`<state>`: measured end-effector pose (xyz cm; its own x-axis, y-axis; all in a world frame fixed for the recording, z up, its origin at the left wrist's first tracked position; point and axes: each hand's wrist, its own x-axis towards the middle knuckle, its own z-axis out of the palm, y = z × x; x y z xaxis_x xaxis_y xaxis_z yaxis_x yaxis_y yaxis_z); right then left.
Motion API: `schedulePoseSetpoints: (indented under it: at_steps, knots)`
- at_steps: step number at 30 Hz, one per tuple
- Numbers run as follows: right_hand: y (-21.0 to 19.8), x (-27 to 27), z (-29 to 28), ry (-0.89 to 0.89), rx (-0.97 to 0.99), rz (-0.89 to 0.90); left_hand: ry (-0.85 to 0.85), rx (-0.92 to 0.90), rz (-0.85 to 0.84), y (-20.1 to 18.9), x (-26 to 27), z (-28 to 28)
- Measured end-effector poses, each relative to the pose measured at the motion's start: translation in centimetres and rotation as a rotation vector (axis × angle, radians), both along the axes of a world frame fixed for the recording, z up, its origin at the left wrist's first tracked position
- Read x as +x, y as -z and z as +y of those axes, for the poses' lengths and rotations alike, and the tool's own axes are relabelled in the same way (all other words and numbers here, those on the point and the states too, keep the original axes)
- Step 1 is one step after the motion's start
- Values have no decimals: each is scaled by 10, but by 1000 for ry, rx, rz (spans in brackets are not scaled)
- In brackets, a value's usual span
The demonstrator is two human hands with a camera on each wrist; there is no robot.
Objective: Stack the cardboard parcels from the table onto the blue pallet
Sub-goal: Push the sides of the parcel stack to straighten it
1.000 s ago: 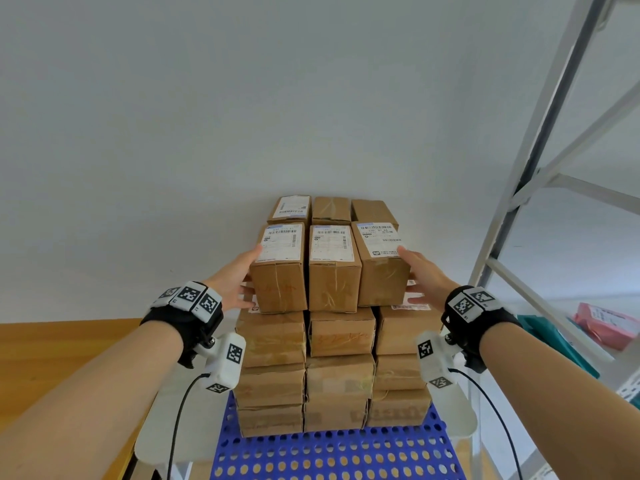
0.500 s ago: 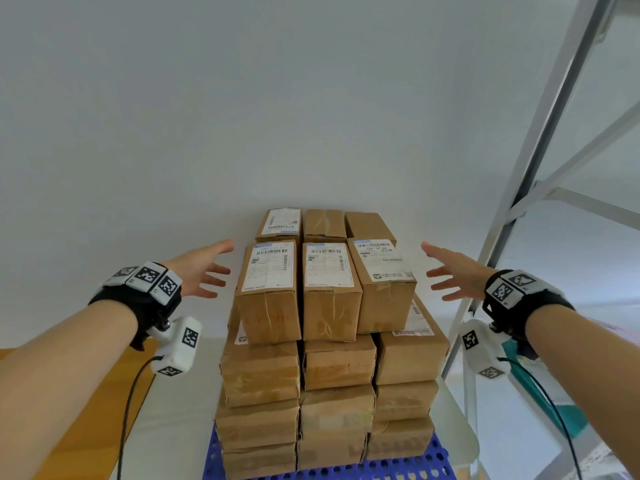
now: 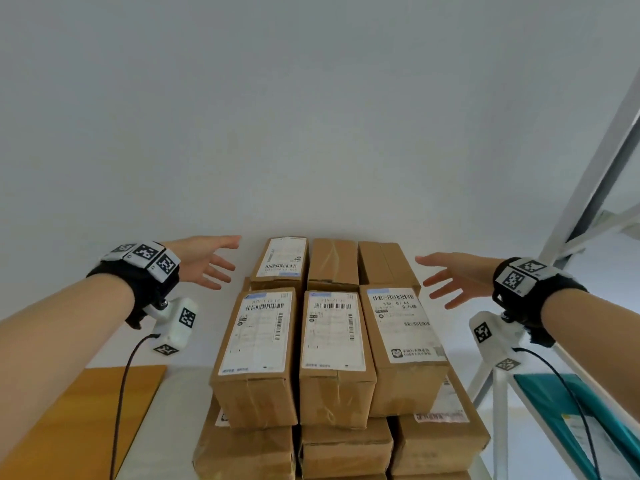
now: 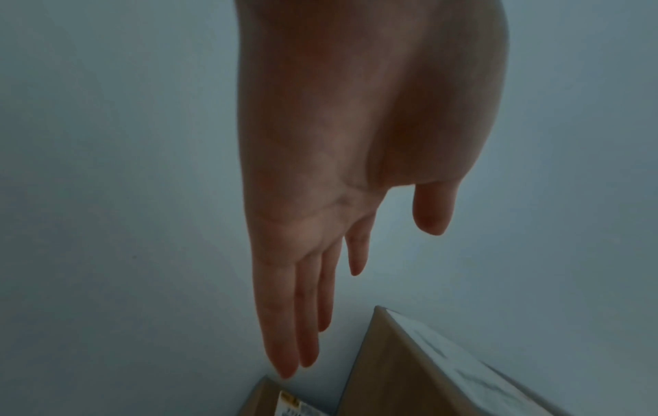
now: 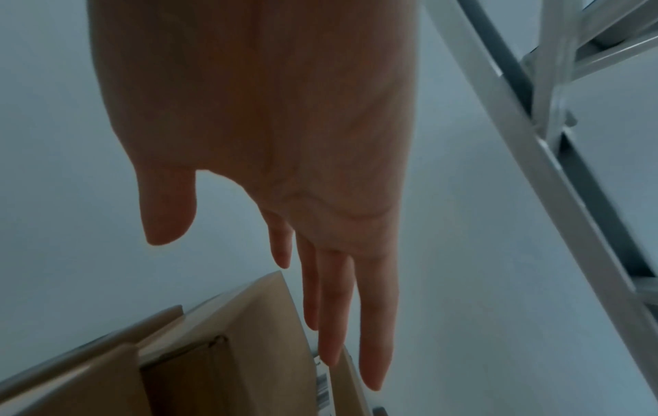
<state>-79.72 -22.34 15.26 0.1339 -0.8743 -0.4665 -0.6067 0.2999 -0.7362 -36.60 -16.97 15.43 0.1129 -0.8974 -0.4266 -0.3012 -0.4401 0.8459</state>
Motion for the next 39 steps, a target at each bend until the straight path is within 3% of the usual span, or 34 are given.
schedulePoseSetpoints:
  at_steps: [7, 14, 20, 39]
  knots:
    - [2, 15, -39, -39, 80, -68, 18, 93, -30, -3, -7, -38]
    - [15, 16, -66, -89, 149, -151, 158, 142, -84, 7, -12, -62]
    - [21, 13, -80, -166, 236, -197, 199, 149, -38, 13, -11, -74]
    - [27, 30, -94, -185, 249, -210, 313, 161, 98, 16, 7, -63]
